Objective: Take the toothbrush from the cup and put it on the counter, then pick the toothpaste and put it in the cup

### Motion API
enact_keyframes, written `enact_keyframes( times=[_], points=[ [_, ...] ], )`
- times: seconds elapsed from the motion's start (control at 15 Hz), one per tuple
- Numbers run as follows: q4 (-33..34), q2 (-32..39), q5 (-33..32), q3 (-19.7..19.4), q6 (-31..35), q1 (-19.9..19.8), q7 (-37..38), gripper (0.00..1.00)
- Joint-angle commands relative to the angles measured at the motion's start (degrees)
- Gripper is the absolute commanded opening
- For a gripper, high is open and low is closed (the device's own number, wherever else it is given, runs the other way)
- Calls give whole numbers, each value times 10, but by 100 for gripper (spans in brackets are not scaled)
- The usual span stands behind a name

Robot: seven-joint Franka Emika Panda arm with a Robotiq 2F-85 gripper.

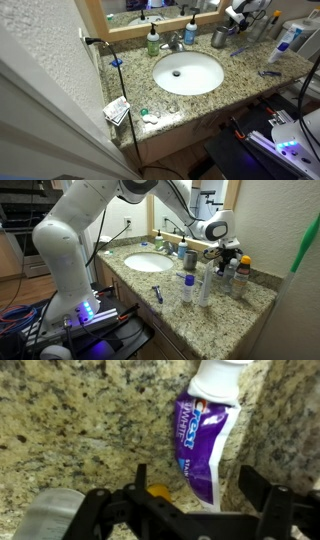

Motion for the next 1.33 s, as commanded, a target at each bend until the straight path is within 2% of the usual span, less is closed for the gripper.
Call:
enact_keyframes(
  times=[0.0, 0.53, 0.87, 1.27],
  points=[
    [27, 19, 7, 0, -4, -5, -2, 62],
    [33, 25, 7, -1, -4, -6, -1, 7],
    [17, -1, 11, 7, -7, -7, -16, 6],
    [-57, -107, 23, 37, -18, -15, -132, 7]
  ],
)
